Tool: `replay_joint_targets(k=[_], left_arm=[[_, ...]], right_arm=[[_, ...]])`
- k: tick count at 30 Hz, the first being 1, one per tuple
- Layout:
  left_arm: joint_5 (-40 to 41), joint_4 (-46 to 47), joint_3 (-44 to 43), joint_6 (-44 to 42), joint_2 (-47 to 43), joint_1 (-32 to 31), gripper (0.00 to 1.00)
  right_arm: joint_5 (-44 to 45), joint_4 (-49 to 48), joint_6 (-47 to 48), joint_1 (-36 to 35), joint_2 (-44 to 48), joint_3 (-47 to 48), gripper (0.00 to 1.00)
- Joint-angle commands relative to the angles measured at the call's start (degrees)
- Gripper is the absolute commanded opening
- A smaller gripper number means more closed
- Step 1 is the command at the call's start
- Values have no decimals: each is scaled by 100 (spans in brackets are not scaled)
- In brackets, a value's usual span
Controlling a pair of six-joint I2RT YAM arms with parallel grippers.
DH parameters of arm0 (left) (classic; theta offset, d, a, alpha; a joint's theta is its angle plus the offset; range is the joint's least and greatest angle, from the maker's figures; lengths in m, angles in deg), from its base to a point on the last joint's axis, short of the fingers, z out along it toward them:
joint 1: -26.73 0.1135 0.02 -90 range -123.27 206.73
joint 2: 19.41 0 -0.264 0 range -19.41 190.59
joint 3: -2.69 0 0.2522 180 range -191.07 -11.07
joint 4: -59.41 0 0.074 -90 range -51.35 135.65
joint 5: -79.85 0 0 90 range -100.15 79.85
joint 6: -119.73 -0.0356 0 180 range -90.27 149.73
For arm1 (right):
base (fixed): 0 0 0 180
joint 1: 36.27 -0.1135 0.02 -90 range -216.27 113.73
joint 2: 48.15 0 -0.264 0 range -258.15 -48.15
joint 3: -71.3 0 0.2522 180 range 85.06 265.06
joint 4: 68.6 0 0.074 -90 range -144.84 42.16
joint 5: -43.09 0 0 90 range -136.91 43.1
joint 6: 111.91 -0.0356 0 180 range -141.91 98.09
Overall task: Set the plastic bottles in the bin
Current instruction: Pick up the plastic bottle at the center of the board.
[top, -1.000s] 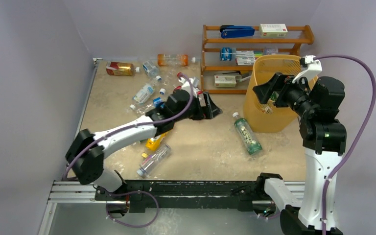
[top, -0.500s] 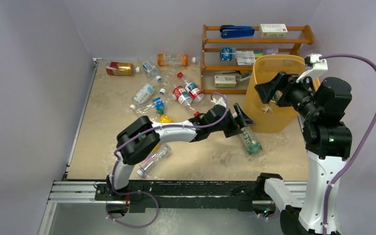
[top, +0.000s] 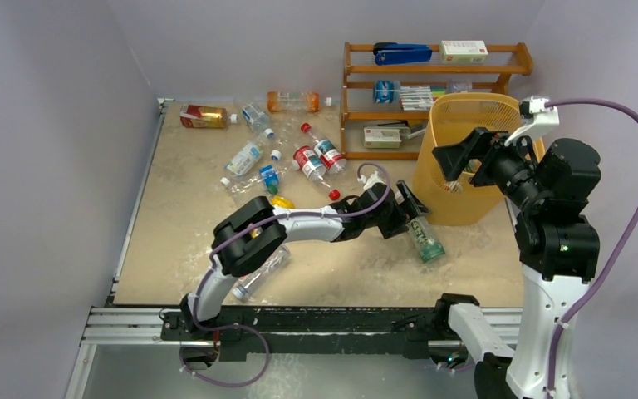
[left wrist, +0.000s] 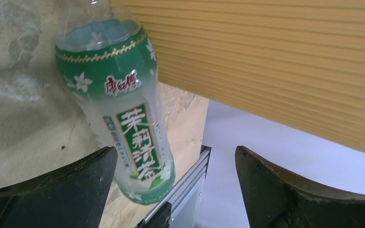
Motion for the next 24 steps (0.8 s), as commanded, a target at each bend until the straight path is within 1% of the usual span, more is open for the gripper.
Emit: replay_joint_targets(k=[1, 11, 14, 20, 22, 23, 24], left_arm=[[181, -270, -539, 20, 341, -20, 94], [435, -704, -784, -85, 675, -20, 94], [469, -873, -1025, -87, 909, 2, 95], [622, -897, -1364, 20, 1213, 22, 93], [634, -923, -1420, 20, 1266, 37, 90], [636, -894, -1371, 12, 1263, 44, 85], [635, -802, -1289, 8, 1234, 59, 76]], right_arm=[[-93, -236, -58, -14, 76, -19, 96], [-154, -389, -106, -16, 153, -208, 96], [-190, -444, -111, -18, 177, -295, 96], [-267, -464, -111, -14, 255, -417, 96], [-289, -452, -107, -14, 269, -435, 96], [-328, -432, -96, -17, 275, -435, 96], [-345, -405, -73, -18, 278, -435, 96]])
